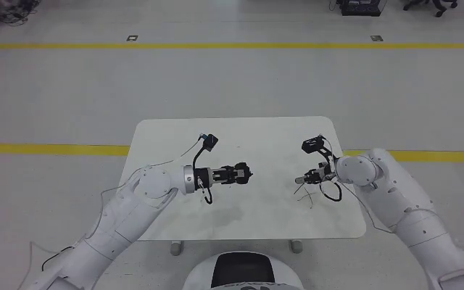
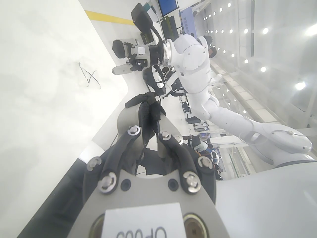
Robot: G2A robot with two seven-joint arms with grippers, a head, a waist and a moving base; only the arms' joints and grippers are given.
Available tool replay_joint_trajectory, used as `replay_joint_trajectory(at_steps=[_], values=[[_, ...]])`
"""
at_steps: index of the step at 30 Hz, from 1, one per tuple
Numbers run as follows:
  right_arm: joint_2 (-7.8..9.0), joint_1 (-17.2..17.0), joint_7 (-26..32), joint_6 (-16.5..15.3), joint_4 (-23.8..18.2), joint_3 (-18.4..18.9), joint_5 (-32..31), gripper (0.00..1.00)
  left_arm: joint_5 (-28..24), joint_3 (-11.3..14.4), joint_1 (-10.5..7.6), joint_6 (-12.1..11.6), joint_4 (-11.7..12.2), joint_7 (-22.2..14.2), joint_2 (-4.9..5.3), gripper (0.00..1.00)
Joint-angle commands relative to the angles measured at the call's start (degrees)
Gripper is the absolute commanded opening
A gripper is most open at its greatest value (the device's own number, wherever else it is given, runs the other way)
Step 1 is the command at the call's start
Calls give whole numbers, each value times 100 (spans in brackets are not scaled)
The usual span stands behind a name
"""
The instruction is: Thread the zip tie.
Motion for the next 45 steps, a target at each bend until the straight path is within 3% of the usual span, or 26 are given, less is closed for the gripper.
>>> replay_joint_trajectory(at_steps=[1,12,14,18,20,24,30,37,45], values=[[-26,66,8,-29,62,-115,-175,100,0,0,0,0,0,0,0,0],[-32,85,-3,44,105,-152,-317,100,0,0,0,0,0,0,0,0],[-27,58,-159,-203,150,-142,-352,100,0,0,0,0,0,0,0,0],[4,185,-153,-1114,297,-168,-593,100,0,0,0,0,0,0,0,0],[23,285,-171,-1114,282,-298,-693,100,0,0,0,0,0,0,0,0],[113,507,-152,-1114,257,-738,-679,100,0,0,0,0,0,0,0,0],[328,1083,-221,-1114,312,-1925,-608,100,0,0,0,0,0,0,0,0],[481,1921,-718,-1114,568,-3304,-204,100,0,0,0,0,0,0,0,0],[481,1921,-718,-1114,568,-3304,-204,100,0,0,0,0,0,0,0,0]])
